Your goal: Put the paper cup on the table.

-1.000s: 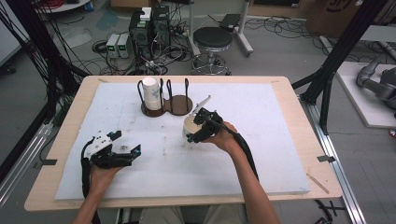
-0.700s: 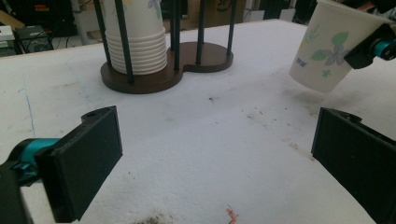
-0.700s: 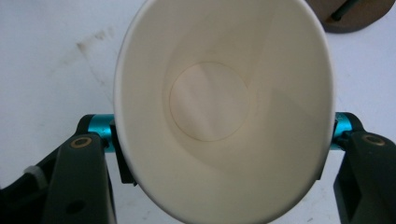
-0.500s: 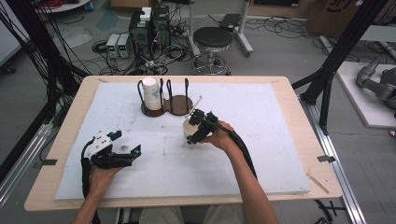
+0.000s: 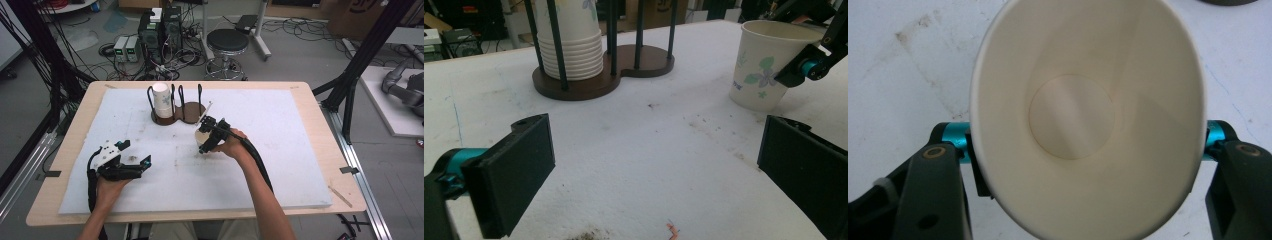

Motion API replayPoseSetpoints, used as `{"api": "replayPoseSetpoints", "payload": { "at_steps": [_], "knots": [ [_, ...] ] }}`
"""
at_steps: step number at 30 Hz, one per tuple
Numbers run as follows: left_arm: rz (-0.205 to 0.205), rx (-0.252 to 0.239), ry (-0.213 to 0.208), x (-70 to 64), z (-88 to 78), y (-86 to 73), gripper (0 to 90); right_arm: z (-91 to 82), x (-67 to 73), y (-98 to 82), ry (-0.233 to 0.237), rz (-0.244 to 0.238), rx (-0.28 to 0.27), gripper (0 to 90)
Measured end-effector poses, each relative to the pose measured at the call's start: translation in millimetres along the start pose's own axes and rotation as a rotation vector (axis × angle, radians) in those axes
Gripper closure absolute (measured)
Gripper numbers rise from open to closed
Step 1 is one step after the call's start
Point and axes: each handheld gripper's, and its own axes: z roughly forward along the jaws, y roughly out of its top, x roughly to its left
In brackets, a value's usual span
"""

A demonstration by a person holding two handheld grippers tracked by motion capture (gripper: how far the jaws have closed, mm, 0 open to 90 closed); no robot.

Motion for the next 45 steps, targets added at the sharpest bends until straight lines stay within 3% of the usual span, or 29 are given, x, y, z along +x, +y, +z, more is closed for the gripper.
{"api": "replayPoseSetpoints", "payload": {
  "at_steps": [5, 12, 17, 21, 24, 29, 43, 45],
  "knots": [
    [0.0, 0.0, 0.001, 0.0, 0.1, -0.1, 1.8, 0.6, -0.2, -0.1, 0.002, 0.004, -0.005, 31.4],
    [0.001, 0.001, -0.001, 0.1, -0.1, 0.0, 1.8, 5.6, 0.5, -1.8, 0.005, -0.01, -0.001, 18.2],
    [0.002, 0.0, -0.003, 0.2, -0.2, -0.1, 1.8, 3.6, 2.4, -4.8, 0.009, -0.009, -0.034, 18.1],
    [-0.001, -0.001, -0.001, 0.0, -0.4, -0.2, 1.8, 4.1, 0.1, -16.7, 0.02, 0.008, -0.063, 18.1],
    [-0.003, 0.001, 0.0, -0.1, 0.0, -0.2, 1.8, 1.0, -3.0, -31.5, 0.04, 0.04, -0.116, 18.1],
    [0.002, 0.001, 0.0, 0.0, -0.1, -0.1, 1.8, 0.8, -6.4, -41.1, 0.03, 0.053, -0.129, 18.1],
    [-0.001, 0.0, 0.005, -0.4, -0.2, -0.2, 1.8, -19.5, -4.2, -84.6, 0.036, 0.12, -0.325, 18.1],
    [0.002, 0.001, 0.005, -0.2, -0.2, -0.2, 1.8, -23.2, -4.1, -100.2, 0.036, 0.145, -0.387, 18.1]
  ]
}}
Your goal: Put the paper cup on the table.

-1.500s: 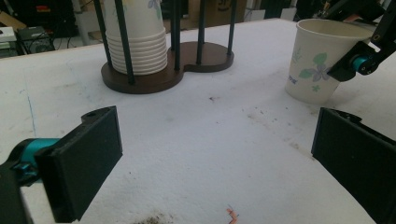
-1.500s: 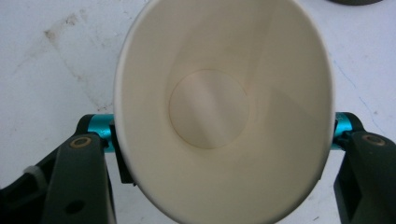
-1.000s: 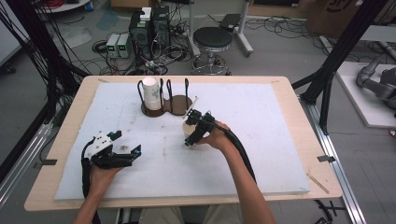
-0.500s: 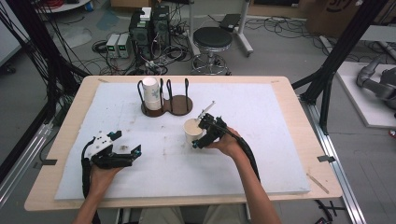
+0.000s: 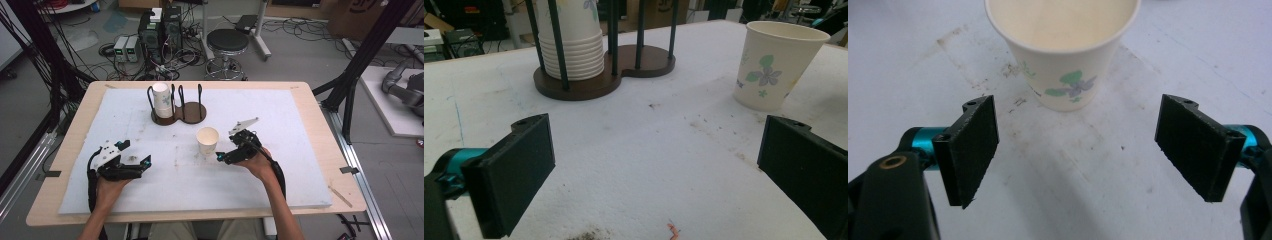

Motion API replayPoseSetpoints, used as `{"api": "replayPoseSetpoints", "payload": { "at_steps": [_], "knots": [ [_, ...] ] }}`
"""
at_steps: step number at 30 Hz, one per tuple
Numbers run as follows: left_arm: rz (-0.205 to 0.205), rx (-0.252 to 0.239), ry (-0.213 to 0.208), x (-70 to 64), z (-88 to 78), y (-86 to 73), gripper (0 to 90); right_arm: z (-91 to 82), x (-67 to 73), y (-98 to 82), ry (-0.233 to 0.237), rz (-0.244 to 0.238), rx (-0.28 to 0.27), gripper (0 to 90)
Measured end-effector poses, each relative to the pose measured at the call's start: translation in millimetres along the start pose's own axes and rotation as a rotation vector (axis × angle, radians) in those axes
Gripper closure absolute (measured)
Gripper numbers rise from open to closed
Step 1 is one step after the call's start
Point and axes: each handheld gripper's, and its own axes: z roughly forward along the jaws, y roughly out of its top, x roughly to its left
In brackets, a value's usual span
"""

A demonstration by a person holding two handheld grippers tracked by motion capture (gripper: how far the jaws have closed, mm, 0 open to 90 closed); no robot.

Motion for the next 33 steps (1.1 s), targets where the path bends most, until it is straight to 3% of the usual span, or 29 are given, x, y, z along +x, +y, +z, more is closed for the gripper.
{"api": "replayPoseSetpoints", "payload": {
  "at_steps": [3, 10, 15, 16, 23, 33],
  "knots": [
    [-0.004, 0.0, 0.002, -0.1, 0.3, 0.0, 1.8, -8.4, -1.6, -12.7, -0.019, 0.027, -0.05, 18.1],
    [-0.006, 0.0, 0.004, -0.2, 0.2, 0.0, 1.8, -18.6, -2.8, -32.6, -0.041, 0.052, -0.102, 18.1],
    [-0.006, 0.0, 0.003, 0.0, 0.1, -0.1, 1.8, -30.6, -6.2, -54.5, -0.064, 0.087, -0.209, 18.1],
    [-0.006, 0.0, 0.003, 0.0, 0.1, -0.1, 1.8, -30.6, -6.2, -54.5, -0.064, 0.087, -0.209, 18.1],
    [-0.004, -0.005, 0.003, 0.0, -0.5, -0.4, 1.8, -45.1, -15.2, -91.6, -0.148, 0.124, -0.352, 18.1],
    [-0.006, -0.014, 0.005, -0.1, -1.4, -0.7, 1.8, -46.6, -24.6, -115.2, -0.212, 0.193, -0.398, 18.2]
  ]
}}
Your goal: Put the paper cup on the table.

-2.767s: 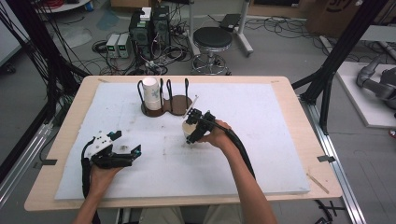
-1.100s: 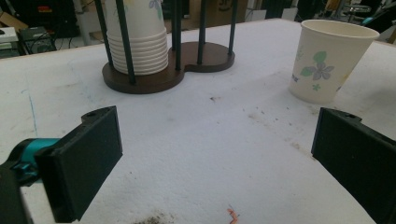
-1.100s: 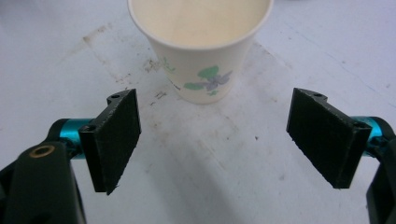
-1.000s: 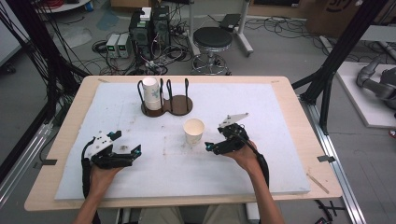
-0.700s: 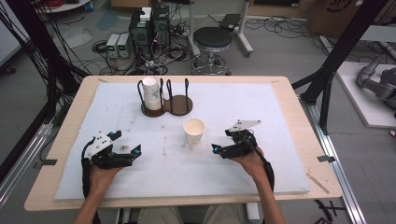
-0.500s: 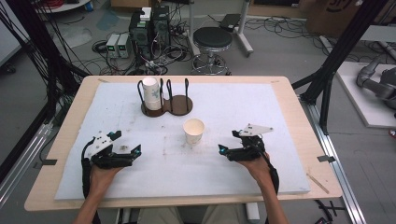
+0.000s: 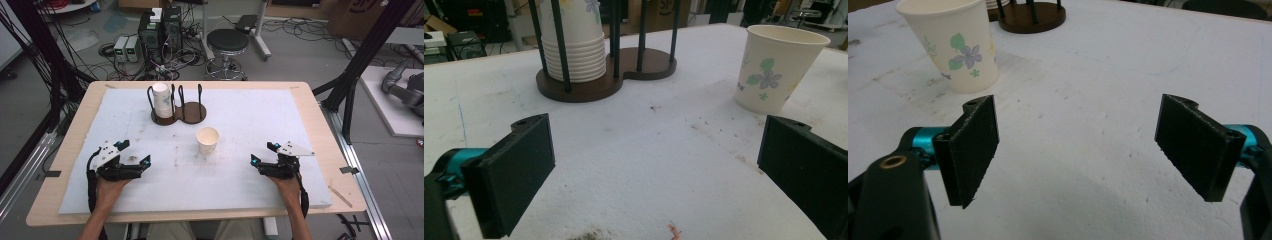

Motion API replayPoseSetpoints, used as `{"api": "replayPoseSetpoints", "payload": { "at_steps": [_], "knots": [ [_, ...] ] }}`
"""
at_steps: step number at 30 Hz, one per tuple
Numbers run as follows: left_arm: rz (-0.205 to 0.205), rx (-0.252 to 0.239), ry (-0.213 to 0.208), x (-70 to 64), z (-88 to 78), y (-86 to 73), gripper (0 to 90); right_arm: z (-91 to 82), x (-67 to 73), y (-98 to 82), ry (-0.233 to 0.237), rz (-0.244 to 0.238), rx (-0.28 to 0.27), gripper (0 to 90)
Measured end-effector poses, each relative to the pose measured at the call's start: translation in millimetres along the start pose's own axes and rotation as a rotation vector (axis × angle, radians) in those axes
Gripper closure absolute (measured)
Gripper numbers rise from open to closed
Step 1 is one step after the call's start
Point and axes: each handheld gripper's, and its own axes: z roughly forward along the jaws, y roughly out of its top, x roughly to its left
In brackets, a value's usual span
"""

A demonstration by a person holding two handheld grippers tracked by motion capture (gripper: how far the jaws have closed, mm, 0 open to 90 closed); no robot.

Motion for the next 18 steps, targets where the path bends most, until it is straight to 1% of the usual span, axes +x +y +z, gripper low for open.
{"api": "replayPoseSetpoints", "payload": {
  "at_steps": [1, 2, 3, 4, 6, 9, 13, 14, 16, 18],
  "knots": [
    [0.0, 0.0, 0.0, 0.0, 0.0, 0.0, 1.7, 0.0, 0.0, 0.0, 0.0, 0.0, 0.0, 18.2],
    [0.001, -0.002, 0.0, -0.1, -0.1, -0.1, 1.7, -0.2, -1.2, -1.1, -0.004, -0.002, -0.011, 18.2],
    [0.0, -0.003, 0.0, -0.1, -0.2, -0.2, 1.8, -0.5, -2.6, -2.4, -0.005, 0.009, -0.019, 18.2],
    [-0.001, -0.004, 0.0, -0.1, -0.3, -0.2, 1.8, -0.8, -3.8, -4.1, -0.017, 0.016, -0.017, 18.2],
    [-0.001, -0.004, 0.0, 0.0, -0.3, -0.2, 1.8, -1.3, -5.2, -6.0, -0.022, 0.023, -0.021, 18.1],
    [0.0, -0.004, 0.0, 0.2, -0.4, -0.2, 1.7, -1.4, -6.8, -7.5, -0.019, 0.031, -0.026, 18.2],
    [0.0, -0.004, 0.0, 0.1, -0.5, -0.2, 1.8, -1.7, -7.6, -7.5, -0.021, 0.03, -0.027, 18.1],
    [0.0, -0.004, -0.001, 0.2, -0.6, -0.2, 1.8, -1.1, -7.1, -7.2, -0.022, 0.039, -0.023, 18.2],
    [0.0, -0.006, -0.001, 0.1, -0.6, -0.2, 1.8, -0.9, -7.6, -7.3, -0.024, 0.032, -0.02, 18.2],
    [0.0, -0.006, -0.001, 0.3, -0.7, -0.3, 1.8, -1.0, -7.5, -7.5, -0.023, 0.035, -0.023, 18.2]
  ]
}}
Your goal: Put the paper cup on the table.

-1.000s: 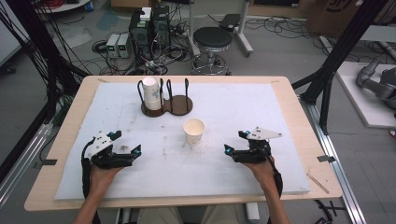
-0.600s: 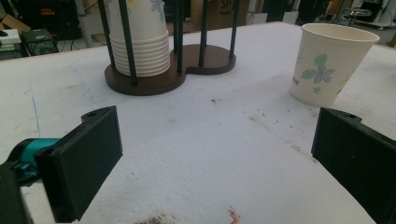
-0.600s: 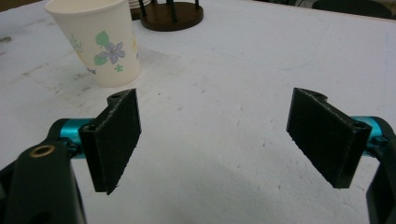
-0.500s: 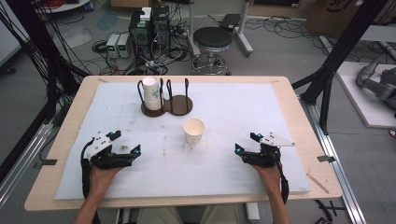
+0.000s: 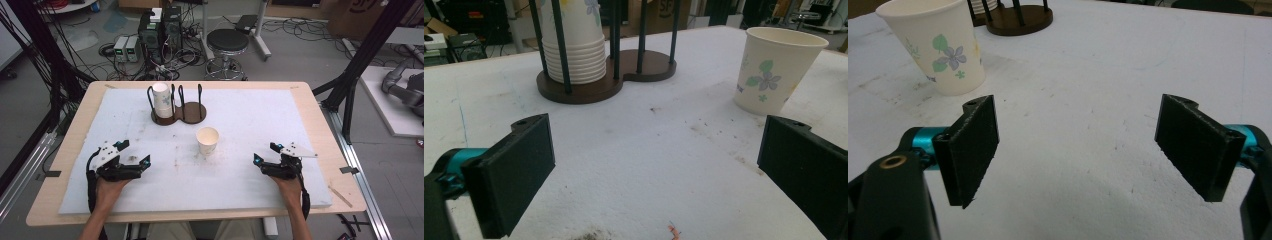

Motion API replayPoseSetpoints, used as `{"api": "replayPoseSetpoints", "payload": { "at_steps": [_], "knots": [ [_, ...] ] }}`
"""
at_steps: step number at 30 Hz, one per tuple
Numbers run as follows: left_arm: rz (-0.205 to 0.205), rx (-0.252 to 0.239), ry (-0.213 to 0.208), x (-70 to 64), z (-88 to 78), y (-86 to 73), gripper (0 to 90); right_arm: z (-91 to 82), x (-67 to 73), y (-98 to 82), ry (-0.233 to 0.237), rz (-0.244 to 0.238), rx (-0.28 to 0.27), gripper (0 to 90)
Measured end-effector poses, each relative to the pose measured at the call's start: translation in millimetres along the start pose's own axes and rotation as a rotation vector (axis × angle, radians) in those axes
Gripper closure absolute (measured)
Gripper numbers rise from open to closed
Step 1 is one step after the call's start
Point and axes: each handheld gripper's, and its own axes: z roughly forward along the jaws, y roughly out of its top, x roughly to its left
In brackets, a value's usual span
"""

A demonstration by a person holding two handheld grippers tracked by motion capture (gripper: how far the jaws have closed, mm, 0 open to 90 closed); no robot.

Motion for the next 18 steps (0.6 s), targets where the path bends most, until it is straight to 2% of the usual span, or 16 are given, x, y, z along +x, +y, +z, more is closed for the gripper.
{"api": "replayPoseSetpoints", "payload": {
  "at_steps": [18],
  "knots": [
    [-0.002, -0.015, -0.004, -0.1, -1.7, -0.7, 1.8, 1.9, 0.6, -0.3, -0.013, -0.003, 0.024, 18.2]
  ]
}}
